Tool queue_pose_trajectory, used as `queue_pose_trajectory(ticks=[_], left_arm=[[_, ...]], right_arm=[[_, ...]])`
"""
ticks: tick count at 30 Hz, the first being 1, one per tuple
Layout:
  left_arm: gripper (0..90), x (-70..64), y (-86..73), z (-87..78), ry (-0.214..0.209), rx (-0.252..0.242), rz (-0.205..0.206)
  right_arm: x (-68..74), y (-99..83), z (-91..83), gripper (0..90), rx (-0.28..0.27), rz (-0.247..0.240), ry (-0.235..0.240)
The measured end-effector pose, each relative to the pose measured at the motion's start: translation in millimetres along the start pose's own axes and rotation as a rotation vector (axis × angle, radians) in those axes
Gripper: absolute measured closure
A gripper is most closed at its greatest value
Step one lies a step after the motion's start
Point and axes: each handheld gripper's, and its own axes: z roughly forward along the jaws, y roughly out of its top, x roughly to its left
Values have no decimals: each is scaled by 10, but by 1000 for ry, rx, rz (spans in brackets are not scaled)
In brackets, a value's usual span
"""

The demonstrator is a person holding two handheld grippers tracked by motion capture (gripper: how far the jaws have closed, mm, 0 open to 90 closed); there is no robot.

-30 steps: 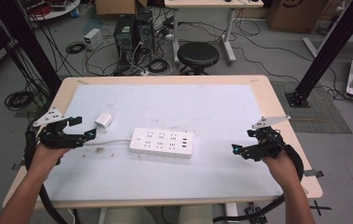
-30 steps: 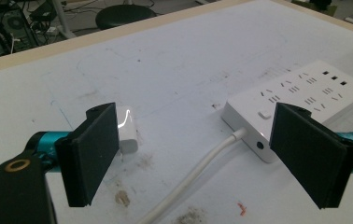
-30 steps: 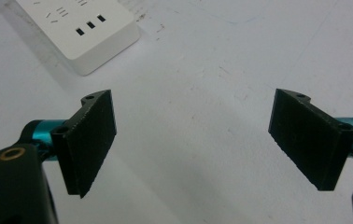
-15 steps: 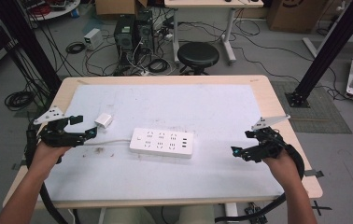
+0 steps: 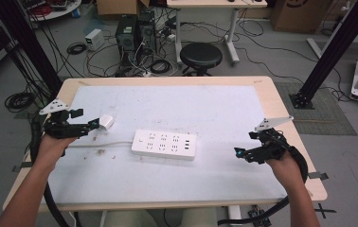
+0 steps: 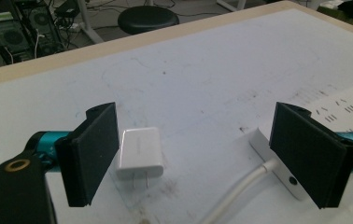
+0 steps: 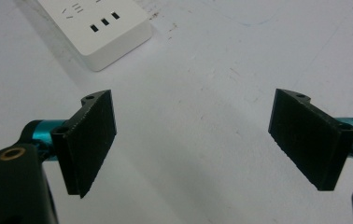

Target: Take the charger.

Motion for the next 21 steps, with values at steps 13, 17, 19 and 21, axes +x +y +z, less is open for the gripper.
queue_pose_trajectory(ticks=[13, 17, 19, 21], left_arm=[[161, 223, -25, 632, 73, 126, -48], [161, 277, -78, 729, 96, 155, -86], [161, 298, -106, 777, 101, 177, -91], [161, 321, -139, 821, 101, 205, -92]], right_arm=[[86, -19, 114, 154, -9, 33, -63], [109, -12, 127, 154, -3, 24, -57], [112, -9, 141, 154, -4, 21, -54], [114, -7, 156, 154, 0, 27, -56]])
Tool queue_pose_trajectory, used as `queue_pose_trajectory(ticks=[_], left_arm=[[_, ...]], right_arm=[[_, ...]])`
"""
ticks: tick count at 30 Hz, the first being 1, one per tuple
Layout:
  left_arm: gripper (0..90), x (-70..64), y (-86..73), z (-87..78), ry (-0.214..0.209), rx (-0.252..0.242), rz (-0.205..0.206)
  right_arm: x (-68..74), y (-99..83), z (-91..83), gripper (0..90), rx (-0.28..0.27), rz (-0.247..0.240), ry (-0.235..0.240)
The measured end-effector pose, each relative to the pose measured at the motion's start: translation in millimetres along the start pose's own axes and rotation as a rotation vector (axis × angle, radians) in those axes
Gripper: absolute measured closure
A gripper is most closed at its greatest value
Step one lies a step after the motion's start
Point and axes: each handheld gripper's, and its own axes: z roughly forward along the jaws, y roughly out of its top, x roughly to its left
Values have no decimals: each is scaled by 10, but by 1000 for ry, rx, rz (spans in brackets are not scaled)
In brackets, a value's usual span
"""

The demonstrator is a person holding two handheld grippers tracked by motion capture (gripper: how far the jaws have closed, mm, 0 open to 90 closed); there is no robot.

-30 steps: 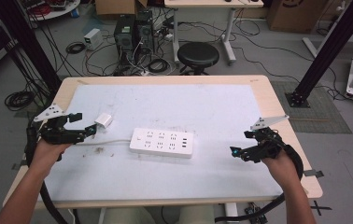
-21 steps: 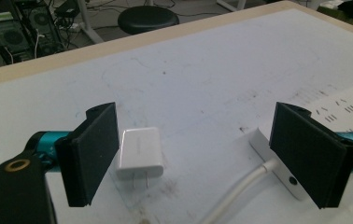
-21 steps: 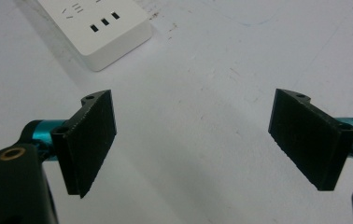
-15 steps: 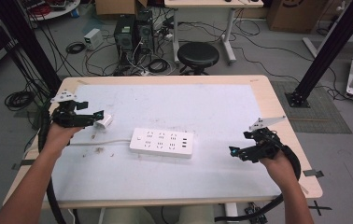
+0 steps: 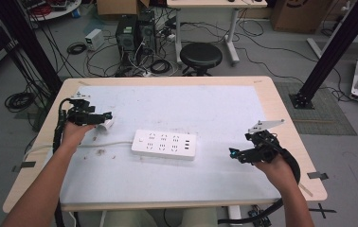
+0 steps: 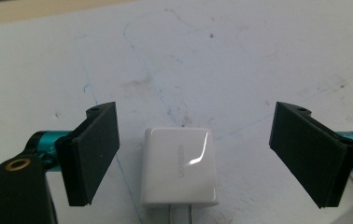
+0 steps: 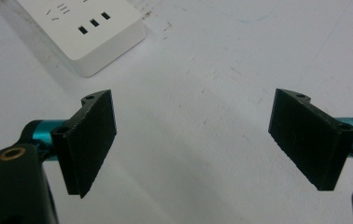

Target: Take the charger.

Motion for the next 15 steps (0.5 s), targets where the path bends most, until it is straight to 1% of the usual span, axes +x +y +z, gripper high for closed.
queue_pose_trajectory(ticks=[1, 3, 4, 8, 11, 14, 15], left_arm=[[161, 4, -10, 24, 5, 11, -7], [161, 4, -10, 24, 5, 11, -7], [161, 23, -33, 69, 4, 34, -10], [161, 31, -56, 129, 13, 58, -2], [162, 32, -82, 183, 15, 90, -3], [174, 39, -143, 228, 37, 102, 6], [179, 51, -172, 244, 38, 107, -10]], right_arm=[[2, 1, 7, 154, 2, 2, 0], [3, 1, 16, 154, 3, 2, 0], [3, 1, 16, 154, 3, 2, 0], [2, -4, 72, 154, 16, 14, 1], [4, -1, 87, 154, 17, 11, 0], [2, -10, 86, 154, 16, 17, -1], [-2, -16, 85, 154, 15, 20, 1]])
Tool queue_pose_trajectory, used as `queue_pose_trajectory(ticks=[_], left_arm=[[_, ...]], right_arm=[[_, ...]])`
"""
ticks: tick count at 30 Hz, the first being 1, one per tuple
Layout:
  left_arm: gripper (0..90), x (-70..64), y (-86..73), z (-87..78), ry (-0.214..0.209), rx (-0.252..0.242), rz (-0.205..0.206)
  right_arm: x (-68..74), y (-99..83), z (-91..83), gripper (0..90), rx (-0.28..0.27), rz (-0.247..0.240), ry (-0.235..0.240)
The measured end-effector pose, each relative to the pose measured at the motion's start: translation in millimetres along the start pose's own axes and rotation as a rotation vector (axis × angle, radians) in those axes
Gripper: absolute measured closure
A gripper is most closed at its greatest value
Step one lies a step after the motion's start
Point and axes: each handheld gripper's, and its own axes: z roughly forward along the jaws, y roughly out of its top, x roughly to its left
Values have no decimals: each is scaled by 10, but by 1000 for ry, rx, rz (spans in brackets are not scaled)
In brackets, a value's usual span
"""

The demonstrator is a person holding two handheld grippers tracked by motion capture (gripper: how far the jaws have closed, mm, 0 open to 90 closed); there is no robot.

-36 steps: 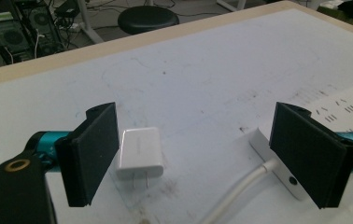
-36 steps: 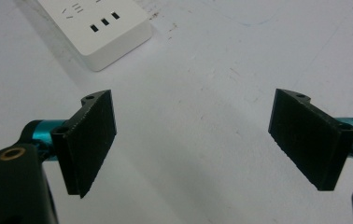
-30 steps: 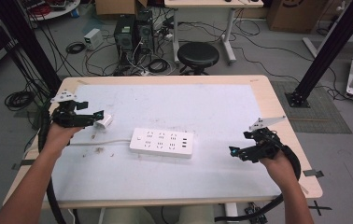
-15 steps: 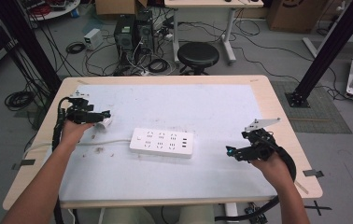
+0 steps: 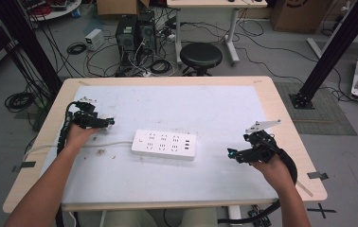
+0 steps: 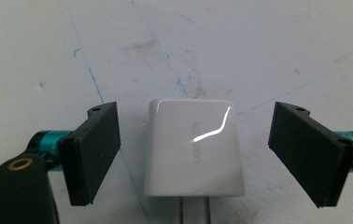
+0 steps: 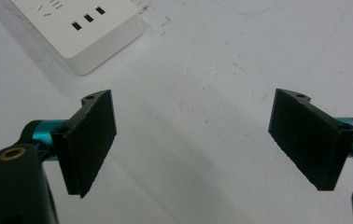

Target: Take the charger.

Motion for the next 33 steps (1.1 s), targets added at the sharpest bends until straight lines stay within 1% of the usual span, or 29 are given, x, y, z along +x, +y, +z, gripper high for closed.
queue_pose_trajectory(ticks=[2, 3, 4, 6, 10, 12, 13, 14, 15, 16, 18, 20, 22, 24, 26, 27, 29, 30, 32, 33], left_arm=[[178, 25, -56, 38, -3, 17, -13], [179, 30, -79, 49, -4, 18, -11], [182, 24, -90, 50, -1, 4, -15], [185, 37, -96, 46, -9, -5, -28], [229, 35, -97, 30, 7, 4, -9], [261, 31, -100, 26, 16, 4, 6], [277, 30, -99, 18, 12, 7, 12], [309, 23, -101, 13, 8, -1, 14], [376, 17, -104, 0, -5, -6, 21], [420, 4, -107, -2, 3, -12, 24], [421, 4, -122, -10, -2, -16, 16], [424, 6, -133, -37, -1, -31, 10], [425, 5, -138, -68, -13, -38, 4], [425, -3, -141, -118, -23, -57, -5], [425, -18, -141, -176, -36, -92, -22], [425, -24, -137, -211, -45, -95, -22], [425, -56, -128, -273, -50, -117, -18], [425, -70, -121, -311, -52, -123, -6], [426, -70, -121, -311, -52, -123, -6], [426, -120, -103, -421, -59, -150, 15]], right_arm=[[-9, -12, -4, 154, 2, 4, -4], [-16, -19, -5, 154, 1, 2, -3], [-22, -24, -7, 154, 0, 3, -3], [-29, -29, -10, 154, 0, 4, -6], [-33, -27, -7, 154, 0, 4, -7], [-28, -27, -6, 154, 4, 6, -7], [-28, -30, -3, 154, 3, 7, -5], [-29, -34, -1, 154, 2, 7, -4], [-30, -38, 1, 154, 0, 9, -4], [-32, -42, -1, 154, 4, 14, -5], [-40, -49, 1, 154, -1, 11, -5], [-36, -53, 0, 154, 0, 17, -7], [-40, -54, 3, 155, 1, 14, -6], [-39, -53, 6, 155, 2, 15, -3], [-31, -51, 4, 155, -3, 17, -1], [-31, -51, 3, 154, -6, 12, 0], [-24, -52, -1, 155, -5, 11, 0], [-24, -53, -1, 155, -5, 7, 1], [-19, -54, -1, 155, -7, 8, 3], [-19, -54, -1, 154, -7, 8, 3]])
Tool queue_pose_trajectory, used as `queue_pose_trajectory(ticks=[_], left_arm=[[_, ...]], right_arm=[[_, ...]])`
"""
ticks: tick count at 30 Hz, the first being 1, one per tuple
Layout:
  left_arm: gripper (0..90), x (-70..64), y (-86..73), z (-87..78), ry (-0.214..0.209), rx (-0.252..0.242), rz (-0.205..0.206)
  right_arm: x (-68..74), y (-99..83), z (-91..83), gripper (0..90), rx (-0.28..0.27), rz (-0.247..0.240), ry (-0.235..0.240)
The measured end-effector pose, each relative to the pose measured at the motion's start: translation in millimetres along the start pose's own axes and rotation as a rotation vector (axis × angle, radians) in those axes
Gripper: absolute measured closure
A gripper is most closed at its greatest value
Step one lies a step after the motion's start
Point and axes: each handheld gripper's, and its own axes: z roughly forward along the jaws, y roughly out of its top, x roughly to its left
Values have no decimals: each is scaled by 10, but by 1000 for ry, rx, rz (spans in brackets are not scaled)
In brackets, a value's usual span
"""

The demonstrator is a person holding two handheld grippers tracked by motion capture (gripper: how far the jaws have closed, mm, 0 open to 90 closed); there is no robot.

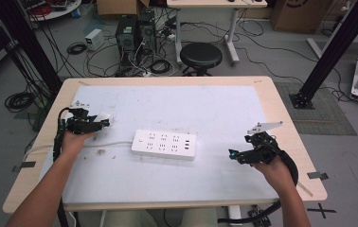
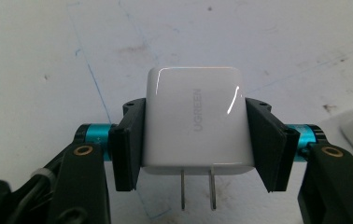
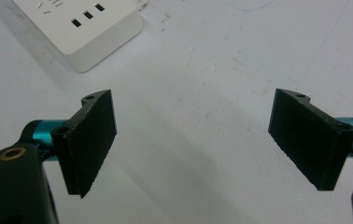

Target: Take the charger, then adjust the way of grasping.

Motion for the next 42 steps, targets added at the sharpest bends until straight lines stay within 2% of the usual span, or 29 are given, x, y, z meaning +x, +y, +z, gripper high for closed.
queue_pose_trajectory(ticks=[9, 15, 20, 24, 29, 34, 38, 42], left_arm=[[426, -264, 83, -374, -63, -69, 59], [426, -471, 128, -592, -129, -107, 134], [425, -621, 126, -661, -172, -123, 188], [426, -719, 125, -707, -200, -140, 197], [425, -849, 153, -780, -229, -149, 235], [425, -935, 152, -815, -253, -136, 286], [425, -984, 143, -827, -279, -131, 317], [425, -1072, 129, -817, -310, -124, 367]], right_arm=[[48, 41, -16, 155, -9, -14, 6], [117, 87, -20, 155, -9, -44, 17], [144, 106, -9, 155, -8, -61, 29], [142, 130, -41, 155, -15, -50, 36], [148, 155, -101, 155, -30, -62, 33], [178, 173, -93, 155, -27, -61, 45], [201, 196, -48, 155, -24, -65, 63], [226, 220, -16, 155, -23, -32, 103]])
